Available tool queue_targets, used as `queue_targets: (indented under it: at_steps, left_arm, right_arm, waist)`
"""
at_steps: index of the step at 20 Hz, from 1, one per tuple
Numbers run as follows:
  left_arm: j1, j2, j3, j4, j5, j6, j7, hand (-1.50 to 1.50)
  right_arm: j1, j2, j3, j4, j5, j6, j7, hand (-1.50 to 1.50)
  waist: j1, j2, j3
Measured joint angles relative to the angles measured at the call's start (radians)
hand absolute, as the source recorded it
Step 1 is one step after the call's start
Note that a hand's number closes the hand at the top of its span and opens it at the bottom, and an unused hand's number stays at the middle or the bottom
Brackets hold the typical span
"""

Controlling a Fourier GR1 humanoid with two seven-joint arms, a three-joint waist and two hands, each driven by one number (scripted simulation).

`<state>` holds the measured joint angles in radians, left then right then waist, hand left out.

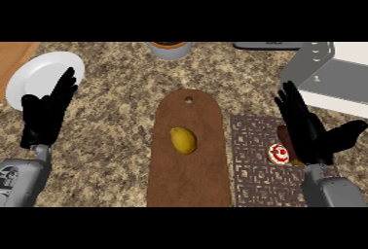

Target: Pick the sweet potato from the placemat and place it in the tiered shelf

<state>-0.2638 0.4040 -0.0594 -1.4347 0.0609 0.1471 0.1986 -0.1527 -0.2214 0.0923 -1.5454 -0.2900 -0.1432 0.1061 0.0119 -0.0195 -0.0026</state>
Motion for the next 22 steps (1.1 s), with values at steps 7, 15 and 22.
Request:
queue_targets:
  at_steps: [7, 15, 22]
  left_arm:
    - [0.113, -0.001, 0.049, 0.007, 0.044, -0.028, -0.037, 0.00]
    - [0.220, -0.008, 0.087, 0.015, 0.105, -0.074, -0.063, 0.00]
    - [0.281, -0.005, 0.110, 0.019, 0.119, -0.107, -0.109, 0.00]
  right_arm:
    - [-0.085, -0.101, 0.039, 0.064, 0.292, -0.114, -0.066, 1.50]
    - [0.001, -0.041, 0.118, 0.144, 0.757, -0.554, -0.002, -1.50]
    - [0.030, 0.010, 0.196, 0.135, 1.196, -0.587, 0.330, -1.50]
  waist:
    - [0.009, 0.018, -0.007]
    - [0.000, 0.018, -0.003]
    - [-0.015, 0.013, -0.003]
